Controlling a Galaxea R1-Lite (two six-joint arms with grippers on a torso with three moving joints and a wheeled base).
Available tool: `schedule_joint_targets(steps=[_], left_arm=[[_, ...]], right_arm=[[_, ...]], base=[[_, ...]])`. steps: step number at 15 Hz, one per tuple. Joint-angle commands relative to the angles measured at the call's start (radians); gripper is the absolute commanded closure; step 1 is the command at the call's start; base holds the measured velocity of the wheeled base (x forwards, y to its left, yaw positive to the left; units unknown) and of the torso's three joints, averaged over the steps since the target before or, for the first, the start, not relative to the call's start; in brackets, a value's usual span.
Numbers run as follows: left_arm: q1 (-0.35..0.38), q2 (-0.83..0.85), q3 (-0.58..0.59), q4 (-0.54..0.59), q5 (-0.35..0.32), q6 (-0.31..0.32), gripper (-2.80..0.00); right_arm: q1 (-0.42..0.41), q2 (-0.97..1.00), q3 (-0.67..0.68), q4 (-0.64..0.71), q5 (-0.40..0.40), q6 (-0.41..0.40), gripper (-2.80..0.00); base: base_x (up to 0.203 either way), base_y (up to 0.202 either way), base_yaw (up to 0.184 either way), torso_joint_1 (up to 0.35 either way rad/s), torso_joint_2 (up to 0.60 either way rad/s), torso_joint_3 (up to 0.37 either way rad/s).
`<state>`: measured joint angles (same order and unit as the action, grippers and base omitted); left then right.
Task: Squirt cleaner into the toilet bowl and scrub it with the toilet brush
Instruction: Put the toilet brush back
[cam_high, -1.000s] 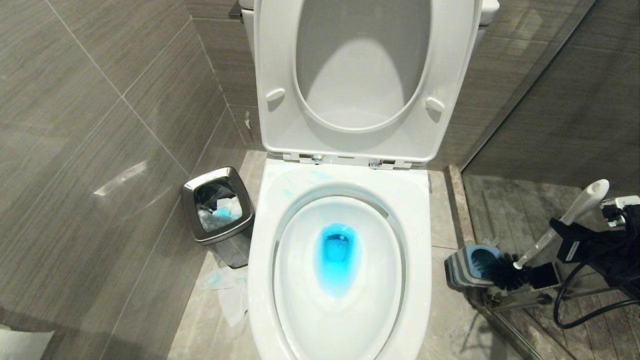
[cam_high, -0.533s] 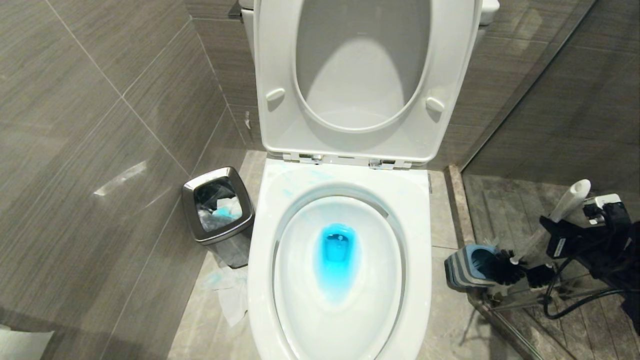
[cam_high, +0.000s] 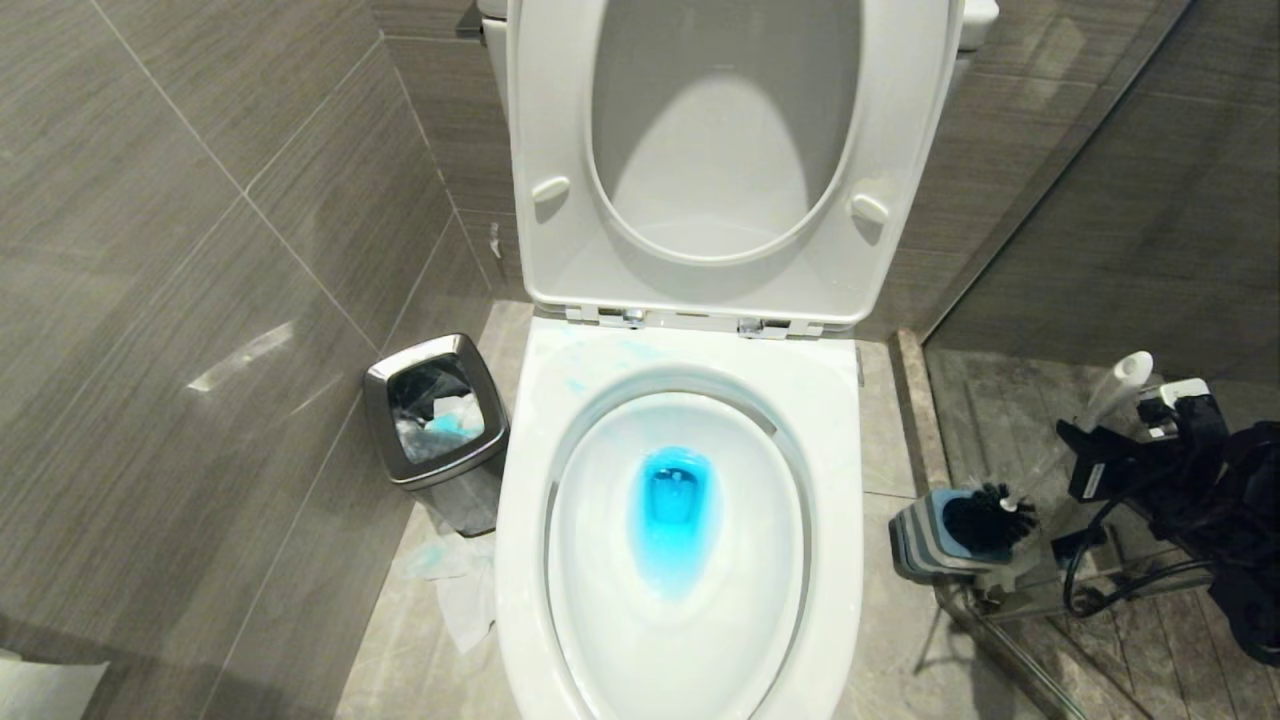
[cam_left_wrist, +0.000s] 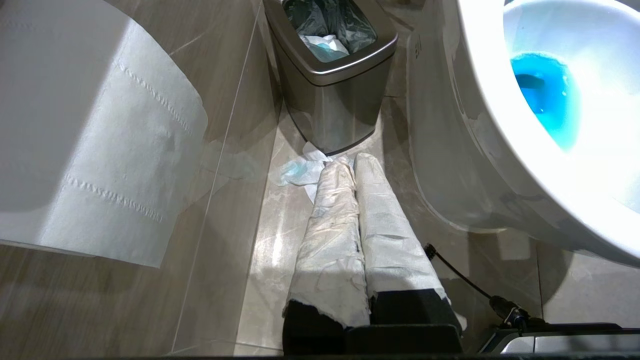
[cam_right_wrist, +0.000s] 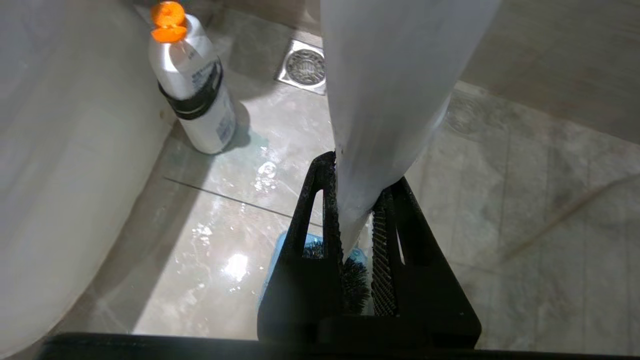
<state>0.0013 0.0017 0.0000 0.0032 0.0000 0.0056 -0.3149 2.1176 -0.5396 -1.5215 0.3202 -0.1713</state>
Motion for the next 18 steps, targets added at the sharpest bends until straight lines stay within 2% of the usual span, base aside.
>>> schedule_joint_targets(steps=[1,4,18], left_arm=[[0.000,0.000,0.000,0.000,0.000,0.001,0.00],[0.000,0.000,0.000,0.000,0.000,0.001,0.00],[0.000,0.000,0.000,0.000,0.000,0.001,0.00]], right_arm=[[0.020,0.012,-0.011,-0.009,0.002,0.001,0.00],[0.037,0.023,-0.022,-0.009,0.002,0.001,0.00],[0.023,0.076,-0.041,-0.009,0.002,-0.001,0.00]], base=[[0.000,0.000,0.000,0.000,0.00,0.000],[0.000,0.000,0.000,0.000,0.00,0.000],[0.000,0.000,0.000,0.000,0.00,0.000]])
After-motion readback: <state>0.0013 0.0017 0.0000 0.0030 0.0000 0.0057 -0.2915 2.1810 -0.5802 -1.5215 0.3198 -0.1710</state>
